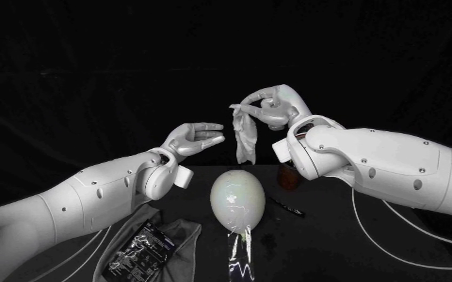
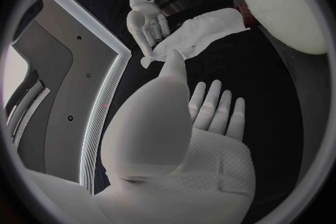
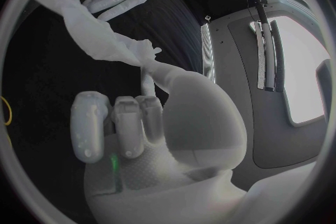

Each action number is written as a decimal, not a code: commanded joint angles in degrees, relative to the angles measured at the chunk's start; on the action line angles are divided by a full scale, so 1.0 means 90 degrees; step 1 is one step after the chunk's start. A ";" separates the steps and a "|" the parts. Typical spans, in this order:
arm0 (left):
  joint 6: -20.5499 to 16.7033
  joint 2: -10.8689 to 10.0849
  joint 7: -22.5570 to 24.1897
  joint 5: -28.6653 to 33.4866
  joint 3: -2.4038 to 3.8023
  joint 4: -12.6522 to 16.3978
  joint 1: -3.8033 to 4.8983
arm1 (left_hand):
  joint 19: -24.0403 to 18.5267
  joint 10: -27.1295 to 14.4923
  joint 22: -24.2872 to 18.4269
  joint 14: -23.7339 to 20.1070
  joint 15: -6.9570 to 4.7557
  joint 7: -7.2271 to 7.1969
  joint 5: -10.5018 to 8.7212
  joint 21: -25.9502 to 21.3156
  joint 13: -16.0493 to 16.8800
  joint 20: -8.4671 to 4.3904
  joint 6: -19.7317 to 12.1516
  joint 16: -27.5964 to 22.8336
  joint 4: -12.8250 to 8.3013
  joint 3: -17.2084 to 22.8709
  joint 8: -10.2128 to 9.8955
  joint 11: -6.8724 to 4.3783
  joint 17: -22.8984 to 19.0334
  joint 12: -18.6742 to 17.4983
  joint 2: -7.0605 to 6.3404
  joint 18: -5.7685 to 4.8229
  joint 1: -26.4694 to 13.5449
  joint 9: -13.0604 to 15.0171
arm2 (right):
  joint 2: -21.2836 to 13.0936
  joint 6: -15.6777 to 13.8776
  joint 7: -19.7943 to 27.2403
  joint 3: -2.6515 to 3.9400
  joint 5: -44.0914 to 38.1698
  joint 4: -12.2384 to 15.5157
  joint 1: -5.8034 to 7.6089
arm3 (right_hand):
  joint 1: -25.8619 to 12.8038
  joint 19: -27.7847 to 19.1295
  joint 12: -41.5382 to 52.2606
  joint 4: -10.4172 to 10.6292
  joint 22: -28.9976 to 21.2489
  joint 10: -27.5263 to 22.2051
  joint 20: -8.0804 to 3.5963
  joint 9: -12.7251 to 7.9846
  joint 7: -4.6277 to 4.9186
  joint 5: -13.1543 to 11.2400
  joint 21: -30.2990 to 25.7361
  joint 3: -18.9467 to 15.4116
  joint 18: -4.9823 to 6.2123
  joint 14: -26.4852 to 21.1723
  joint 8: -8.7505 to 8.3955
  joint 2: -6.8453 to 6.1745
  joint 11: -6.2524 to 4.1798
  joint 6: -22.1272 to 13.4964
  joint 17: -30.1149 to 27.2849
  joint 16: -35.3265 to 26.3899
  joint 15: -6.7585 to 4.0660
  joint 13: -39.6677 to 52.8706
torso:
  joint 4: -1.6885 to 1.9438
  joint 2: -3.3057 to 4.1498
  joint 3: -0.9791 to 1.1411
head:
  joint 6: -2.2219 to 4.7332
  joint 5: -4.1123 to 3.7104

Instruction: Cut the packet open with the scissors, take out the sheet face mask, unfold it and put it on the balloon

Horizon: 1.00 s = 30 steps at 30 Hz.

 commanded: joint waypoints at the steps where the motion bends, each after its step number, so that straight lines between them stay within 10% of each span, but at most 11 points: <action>1: 0.0090 0.0028 0.0500 0.0254 0.0036 0.0167 0.0050 | 0.0025 0.0002 0.0001 -0.0114 -0.0016 0.0505 0.0008 -0.0017 0.0003 -0.0026 0.0093 -0.0011 -0.0009 0.0028 0.0055 -0.0092 -0.0029 0.0033 0.0057 -0.0063 0.0026 0.0032 | 0.0042 0.0209 0.0028 0.0005 0.0017 0.0004 0.0007 | 0.0025 0.0320 0.0019 -0.0044 0.1453 0.0601 0.0002 0.0163 -0.0001 0.0013 0.0028 -0.0012 -0.0066 0.0672 0.0035 0.0065 -0.0024 0.0032 0.1672 0.0022 -0.0057 0.1571 | -0.0013 -0.0003 -0.0002 | 0.0004 0.0009; 7: 0.0319 0.0100 0.0568 0.0279 0.0074 0.0398 0.0089 | 0.0105 -0.0061 0.0012 -0.0277 -0.0090 0.0369 0.0008 -0.0004 -0.0015 -0.0042 0.0053 -0.0037 -0.0050 0.0030 0.0067 -0.0282 -0.0063 -0.0011 0.0101 0.0015 0.0135 0.0025 | 0.0119 0.0259 0.0015 0.0002 0.0032 0.0029 0.0004 | 0.0027 0.0316 0.0029 -0.0048 0.1450 0.0605 0.0001 0.0165 -0.0001 0.0014 0.0020 -0.0010 -0.0064 0.0672 0.0039 0.0065 -0.0024 0.0031 0.1672 0.0022 -0.0058 0.1578 | -0.0008 0.0009 0.0005 | 0.0020 0.0020; 20: 0.0497 0.0330 0.0490 0.0323 0.0090 0.0400 0.0113 | 0.0312 -0.0003 0.0033 0.0201 -0.0078 0.0455 0.0008 0.0041 -0.0006 -0.0031 -0.0063 0.0078 -0.0126 0.0076 0.0025 -0.0196 0.0035 -0.0007 0.0241 0.0112 0.0318 -0.0005 | 0.0072 0.0281 0.0026 0.0001 0.0035 0.0219 0.0001 | 0.0027 0.0316 0.0029 -0.0048 0.1450 0.0605 0.0001 0.0165 -0.0001 0.0014 0.0020 -0.0010 -0.0064 0.0672 0.0039 0.0065 -0.0024 0.0031 0.1672 0.0022 -0.0058 0.1578 | -0.0008 -0.0002 0.0006 | 0.0020 0.0025; 25: 0.0579 0.0353 0.0482 0.0395 0.0090 0.0415 0.0115 | 0.0824 0.0438 0.0092 0.1340 -0.0178 0.0386 0.0010 0.0167 0.0036 -0.0023 0.0684 0.0383 -0.0327 0.0315 0.0374 -0.0132 0.0268 0.0168 0.0591 0.0177 0.0676 0.0188 | 0.0086 0.0290 0.0023 0.0001 0.0036 0.0216 0.0001 | 0.0027 0.0316 0.0029 -0.0048 0.1450 0.0605 0.0001 0.0165 -0.0001 0.0014 0.0020 -0.0010 -0.0064 0.0672 0.0039 0.0065 -0.0024 0.0031 0.1672 0.0022 -0.0058 0.1578 | -0.0003 0.0001 0.0002 | 0.0024 0.0012; 30: 0.0650 0.0347 0.0498 0.0620 0.0089 0.0441 0.0117 | 0.2528 0.1232 0.0298 0.2407 -0.0479 0.0299 0.0017 0.0620 0.0019 -0.0055 0.1316 0.0808 -0.0287 0.0725 0.0579 -0.0416 0.0481 0.0358 0.1037 0.0424 0.0965 0.0225 | 0.0090 0.0295 0.0016 0.0000 0.0037 0.0193 -0.0002 | 0.0027 0.0316 0.0029 -0.0048 0.1450 0.0605 0.0001 0.0165 -0.0001 0.0014 0.0020 -0.0010 -0.0064 0.0672 0.0039 0.0065 -0.0024 0.0031 0.1672 0.0022 -0.0058 0.1578 | 0.0007 0.0005 0.0000 | 0.0025 0.0002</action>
